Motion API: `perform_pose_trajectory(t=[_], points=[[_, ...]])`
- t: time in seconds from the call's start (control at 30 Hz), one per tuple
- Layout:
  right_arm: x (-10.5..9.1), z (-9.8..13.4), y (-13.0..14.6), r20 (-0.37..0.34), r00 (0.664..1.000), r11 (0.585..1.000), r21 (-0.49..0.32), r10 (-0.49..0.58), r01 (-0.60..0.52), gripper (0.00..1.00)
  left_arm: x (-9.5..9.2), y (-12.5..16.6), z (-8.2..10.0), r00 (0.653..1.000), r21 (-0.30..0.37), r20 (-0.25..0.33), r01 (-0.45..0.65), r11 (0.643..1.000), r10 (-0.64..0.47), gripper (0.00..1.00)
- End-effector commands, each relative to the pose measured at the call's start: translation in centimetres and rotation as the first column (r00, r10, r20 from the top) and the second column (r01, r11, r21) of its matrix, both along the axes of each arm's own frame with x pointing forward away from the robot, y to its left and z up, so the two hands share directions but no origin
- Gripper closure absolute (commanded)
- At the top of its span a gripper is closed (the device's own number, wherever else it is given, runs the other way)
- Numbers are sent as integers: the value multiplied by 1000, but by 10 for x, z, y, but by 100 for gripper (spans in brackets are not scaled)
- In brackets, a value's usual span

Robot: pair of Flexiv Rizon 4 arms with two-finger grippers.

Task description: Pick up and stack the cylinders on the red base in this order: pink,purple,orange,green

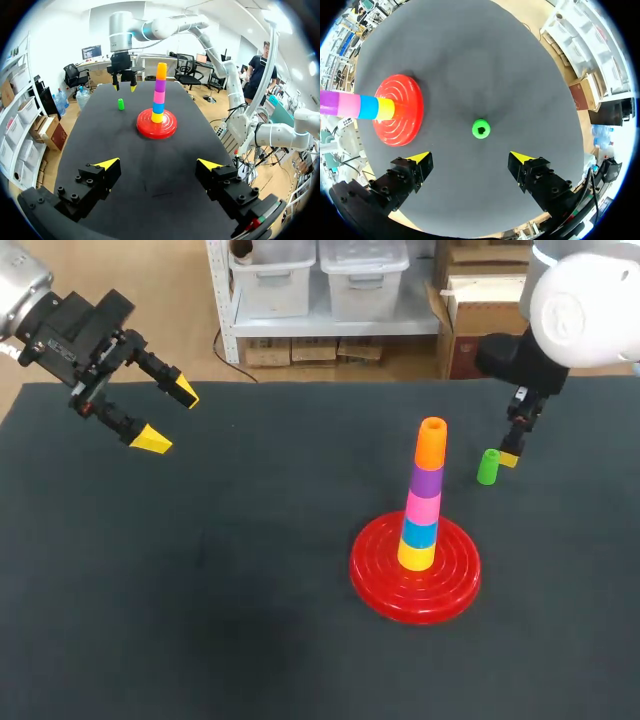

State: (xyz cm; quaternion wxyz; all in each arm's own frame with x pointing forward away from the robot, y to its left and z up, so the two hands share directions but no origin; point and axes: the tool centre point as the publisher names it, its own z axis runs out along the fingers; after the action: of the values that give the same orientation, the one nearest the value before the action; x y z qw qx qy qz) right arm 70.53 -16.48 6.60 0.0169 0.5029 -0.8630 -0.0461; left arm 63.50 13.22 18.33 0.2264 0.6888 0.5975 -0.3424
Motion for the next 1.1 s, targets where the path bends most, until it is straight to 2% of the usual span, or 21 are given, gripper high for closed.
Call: perform_pose_trajectory(t=[0.03, 0.17, 0.33, 0.87, 1.1], points=[[24, -10, 3, -18, 1000, 1000, 14, 3, -3, 0, 2, 1, -1, 1000, 1, -2, 4, 1000, -4, 0], [37, -13, 8, -15, 1000, 1000, 21, 4, -4, 0, 2, 1, -1, 1000, 1, -2, 4, 1000, -4, 0], [41, -17, 18, -9, 999, 999, 6, 35, -35, 0, 2, 1, -1, 1000, 1, -2, 4, 1000, -4, 0], [27, -36, 16, -30, 1000, 1000, -13, 10, -11, 0, 2, 1, -1, 1000, 1, -2, 4, 1000, -4, 0], [27, -30, 17, -6, 1000, 1000, 21, -14, 14, 0, 2, 1, -1, 1000, 1, -2, 4, 1000, -4, 0]])
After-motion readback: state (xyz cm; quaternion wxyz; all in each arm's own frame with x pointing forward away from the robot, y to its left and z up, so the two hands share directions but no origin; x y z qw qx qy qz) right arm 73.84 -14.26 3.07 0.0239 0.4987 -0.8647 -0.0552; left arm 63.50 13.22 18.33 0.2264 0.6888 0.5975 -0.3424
